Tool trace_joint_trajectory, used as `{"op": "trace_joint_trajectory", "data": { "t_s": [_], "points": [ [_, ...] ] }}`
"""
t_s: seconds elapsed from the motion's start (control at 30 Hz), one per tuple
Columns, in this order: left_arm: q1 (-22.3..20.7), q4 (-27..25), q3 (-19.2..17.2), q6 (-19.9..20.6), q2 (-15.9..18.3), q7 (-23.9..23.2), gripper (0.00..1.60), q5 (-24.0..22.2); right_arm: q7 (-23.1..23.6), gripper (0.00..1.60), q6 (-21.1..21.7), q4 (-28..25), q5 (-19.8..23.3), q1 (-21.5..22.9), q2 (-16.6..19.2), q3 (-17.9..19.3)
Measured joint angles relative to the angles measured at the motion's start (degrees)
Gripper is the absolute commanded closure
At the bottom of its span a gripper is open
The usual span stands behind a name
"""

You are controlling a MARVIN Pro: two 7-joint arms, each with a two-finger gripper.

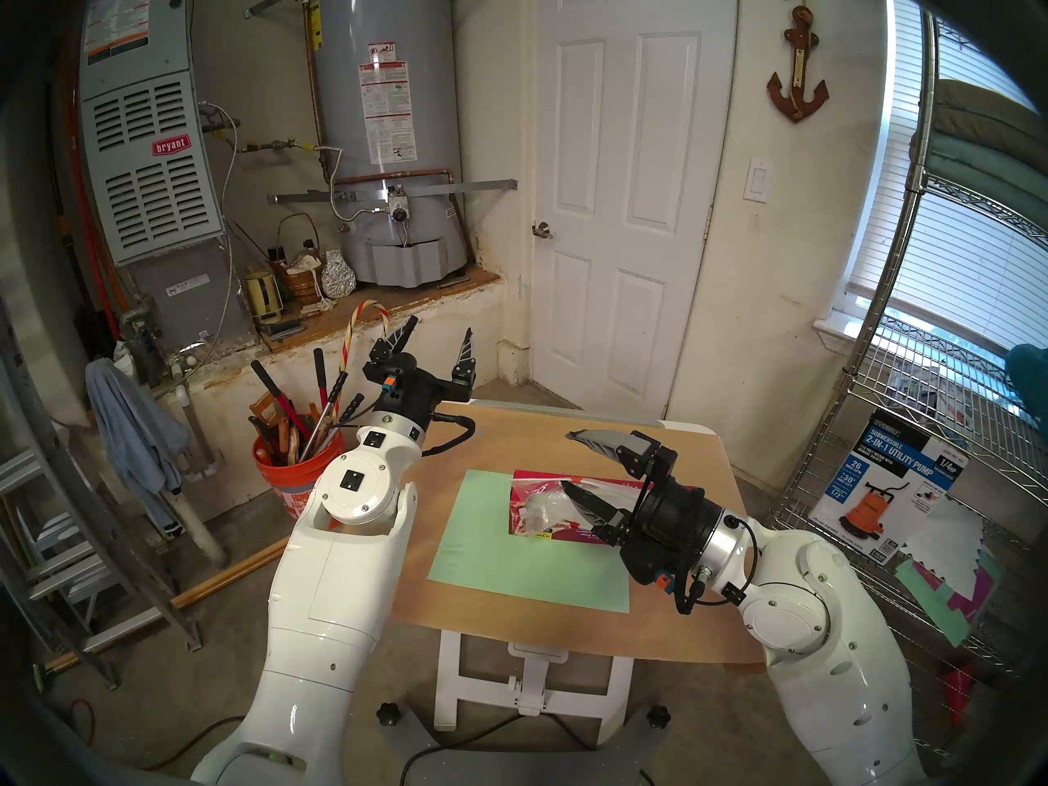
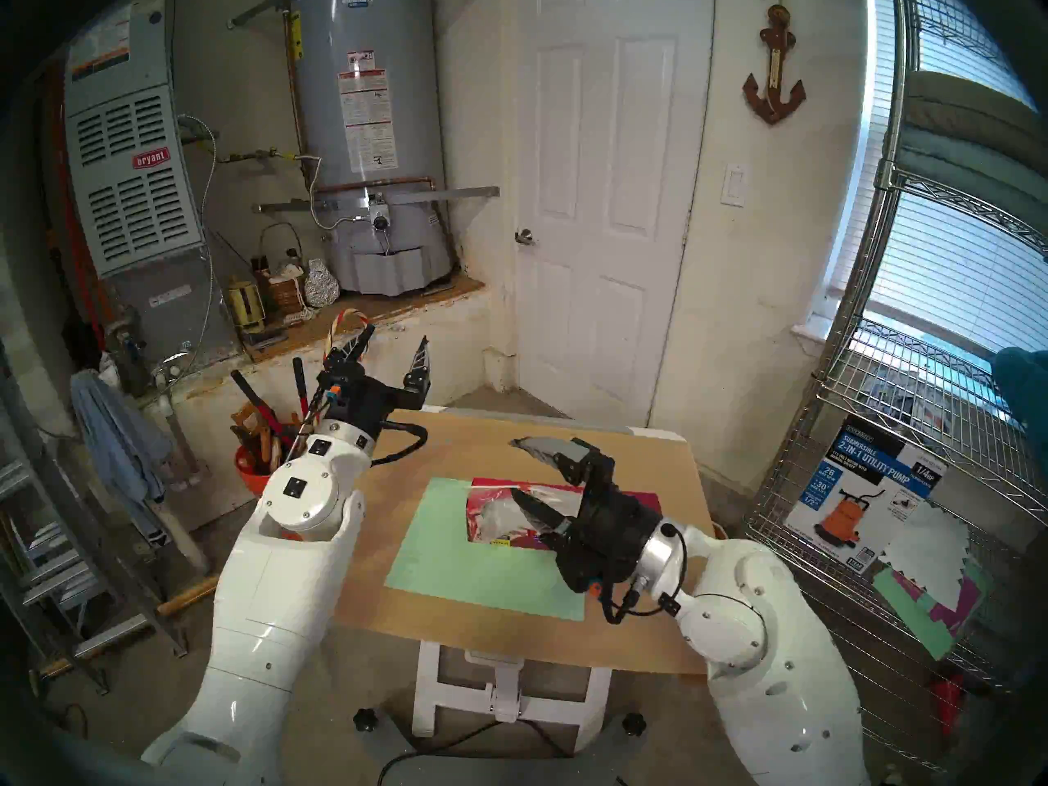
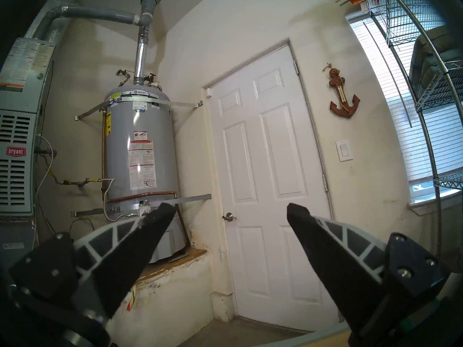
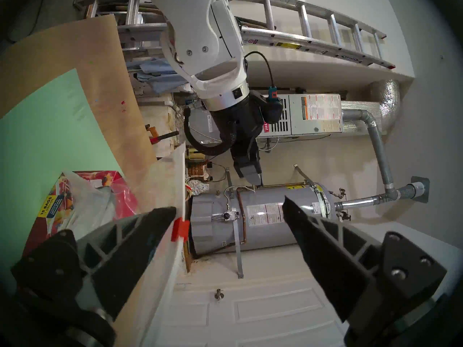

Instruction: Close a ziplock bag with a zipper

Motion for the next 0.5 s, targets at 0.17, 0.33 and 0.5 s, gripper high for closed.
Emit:
{"op": "trace_joint_trajectory", "data": {
  "t_s": [0.17,0.33,0.5],
  "points": [
    [0.0,0.0,0.0,0.0,0.0,0.0,0.0,0.0,0.44,0.0,-0.47,-1.37,-2.06,-0.17,0.64,-0.7],
    [0.0,0.04,0.0,0.0,0.0,0.0,0.0,0.0,2.92,0.0,-1.22,-5.41,-6.35,-1.63,1.9,-3.28],
    [0.0,0.06,0.0,-0.01,0.0,0.0,0.0,0.0,5.71,0.0,-0.51,-8.35,-9.36,-2.88,2.2,-4.97]
  ]
}}
